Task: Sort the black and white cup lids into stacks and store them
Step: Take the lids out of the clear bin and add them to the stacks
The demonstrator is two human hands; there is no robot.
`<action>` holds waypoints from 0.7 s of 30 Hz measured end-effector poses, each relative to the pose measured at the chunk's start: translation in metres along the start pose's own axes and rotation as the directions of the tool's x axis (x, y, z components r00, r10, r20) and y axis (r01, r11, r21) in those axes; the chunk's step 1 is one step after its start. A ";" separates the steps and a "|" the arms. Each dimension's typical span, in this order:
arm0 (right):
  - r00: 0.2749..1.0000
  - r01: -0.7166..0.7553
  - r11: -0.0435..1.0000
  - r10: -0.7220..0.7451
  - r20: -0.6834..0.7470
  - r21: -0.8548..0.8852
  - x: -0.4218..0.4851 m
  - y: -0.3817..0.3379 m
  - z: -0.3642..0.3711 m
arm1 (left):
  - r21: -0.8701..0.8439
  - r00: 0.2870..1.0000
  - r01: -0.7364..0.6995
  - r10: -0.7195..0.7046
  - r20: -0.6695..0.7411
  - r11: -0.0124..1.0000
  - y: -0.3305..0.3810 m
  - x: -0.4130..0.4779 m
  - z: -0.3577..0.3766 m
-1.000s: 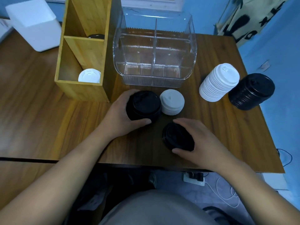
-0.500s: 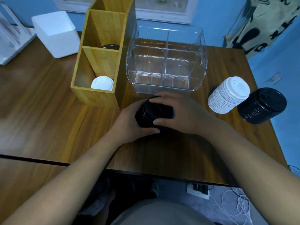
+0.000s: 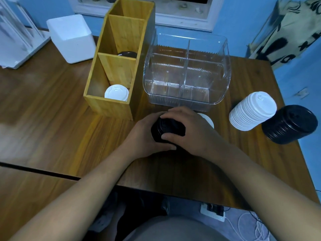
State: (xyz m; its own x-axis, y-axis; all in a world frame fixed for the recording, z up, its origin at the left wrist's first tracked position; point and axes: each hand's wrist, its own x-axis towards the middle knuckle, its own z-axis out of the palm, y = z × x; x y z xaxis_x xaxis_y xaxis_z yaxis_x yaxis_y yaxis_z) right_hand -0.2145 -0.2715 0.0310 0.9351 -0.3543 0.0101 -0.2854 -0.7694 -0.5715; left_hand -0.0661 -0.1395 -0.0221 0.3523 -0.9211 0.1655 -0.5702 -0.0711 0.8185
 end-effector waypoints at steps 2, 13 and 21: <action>1.000 -0.020 1.000 0.020 -0.010 0.019 -0.003 0.002 0.004 | 0.001 1.000 0.000 0.000 0.009 1.000 -0.001 0.000 0.001; 0.999 -0.036 0.999 0.037 0.026 -0.011 0.004 -0.002 0.006 | 0.024 1.000 -0.012 0.011 0.015 1.000 -0.004 -0.002 0.002; 0.991 -0.068 0.983 0.087 -0.105 0.169 -0.027 -0.005 0.006 | 0.070 0.999 -0.001 -0.002 0.042 0.998 -0.002 -0.006 0.001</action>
State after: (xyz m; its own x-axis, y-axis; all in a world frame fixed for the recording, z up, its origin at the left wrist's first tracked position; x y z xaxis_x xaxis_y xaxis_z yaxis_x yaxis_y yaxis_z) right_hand -0.2374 -0.2547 0.0288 0.8795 -0.4735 0.0466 -0.3089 -0.6427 -0.7010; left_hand -0.0679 -0.1344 -0.0257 0.3219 -0.9363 0.1405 -0.6210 -0.0968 0.7778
